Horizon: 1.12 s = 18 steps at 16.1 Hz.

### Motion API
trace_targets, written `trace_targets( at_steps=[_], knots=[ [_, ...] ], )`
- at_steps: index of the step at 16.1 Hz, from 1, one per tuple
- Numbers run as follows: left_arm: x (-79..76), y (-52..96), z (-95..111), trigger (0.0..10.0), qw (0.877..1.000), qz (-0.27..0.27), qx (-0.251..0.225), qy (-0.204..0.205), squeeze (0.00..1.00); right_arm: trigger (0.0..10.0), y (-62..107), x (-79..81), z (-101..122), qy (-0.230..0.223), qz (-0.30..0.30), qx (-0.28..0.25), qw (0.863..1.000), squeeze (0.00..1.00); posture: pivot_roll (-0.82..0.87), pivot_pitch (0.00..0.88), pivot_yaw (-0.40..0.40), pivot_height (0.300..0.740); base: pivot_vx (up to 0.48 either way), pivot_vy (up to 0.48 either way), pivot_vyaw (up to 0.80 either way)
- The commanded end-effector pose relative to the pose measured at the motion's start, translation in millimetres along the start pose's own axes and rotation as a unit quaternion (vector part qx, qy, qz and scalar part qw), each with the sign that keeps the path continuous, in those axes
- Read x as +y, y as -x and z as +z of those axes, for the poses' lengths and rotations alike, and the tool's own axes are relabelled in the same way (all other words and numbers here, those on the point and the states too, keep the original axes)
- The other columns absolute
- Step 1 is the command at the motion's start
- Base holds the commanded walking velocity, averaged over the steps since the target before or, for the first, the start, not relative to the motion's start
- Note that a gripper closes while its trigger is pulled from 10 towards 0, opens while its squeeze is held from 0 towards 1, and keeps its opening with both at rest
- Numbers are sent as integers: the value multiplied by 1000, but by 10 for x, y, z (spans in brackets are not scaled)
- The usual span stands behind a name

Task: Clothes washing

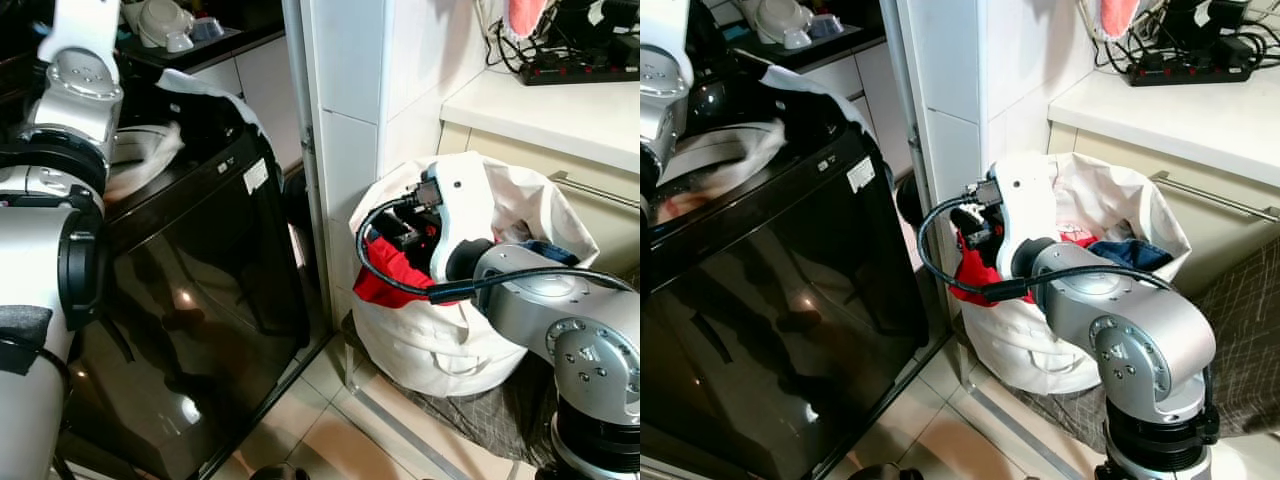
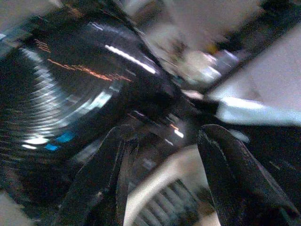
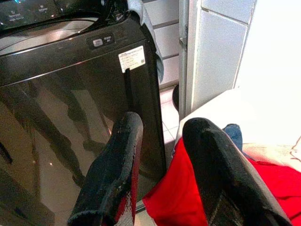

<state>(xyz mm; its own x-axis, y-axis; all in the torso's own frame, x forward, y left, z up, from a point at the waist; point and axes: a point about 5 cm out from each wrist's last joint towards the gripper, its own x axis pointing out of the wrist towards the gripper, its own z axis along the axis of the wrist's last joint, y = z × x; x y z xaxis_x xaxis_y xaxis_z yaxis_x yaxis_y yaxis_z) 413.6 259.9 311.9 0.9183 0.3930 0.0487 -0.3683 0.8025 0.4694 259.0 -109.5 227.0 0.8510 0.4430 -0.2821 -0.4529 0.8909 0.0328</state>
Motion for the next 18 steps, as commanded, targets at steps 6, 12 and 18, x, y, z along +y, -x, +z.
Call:
trace_targets(
  at_steps=[6,12,18],
  knots=[
    [-881,231,180,10000,936,-285,-94,182,0,10000,-42,-382,-56,14,-111,6,994,1000,-133,0,178,740,0,0,0],
    [-1652,1038,-569,10000,794,-584,-115,126,0,10000,-85,-862,-389,-34,-132,159,978,1000,-112,0,145,740,0,0,0],
    [-1498,1440,-704,10000,816,-545,-105,163,0,10000,-530,-1179,-700,-68,-114,202,970,1000,-68,0,122,740,0,0,0]
  ],
)
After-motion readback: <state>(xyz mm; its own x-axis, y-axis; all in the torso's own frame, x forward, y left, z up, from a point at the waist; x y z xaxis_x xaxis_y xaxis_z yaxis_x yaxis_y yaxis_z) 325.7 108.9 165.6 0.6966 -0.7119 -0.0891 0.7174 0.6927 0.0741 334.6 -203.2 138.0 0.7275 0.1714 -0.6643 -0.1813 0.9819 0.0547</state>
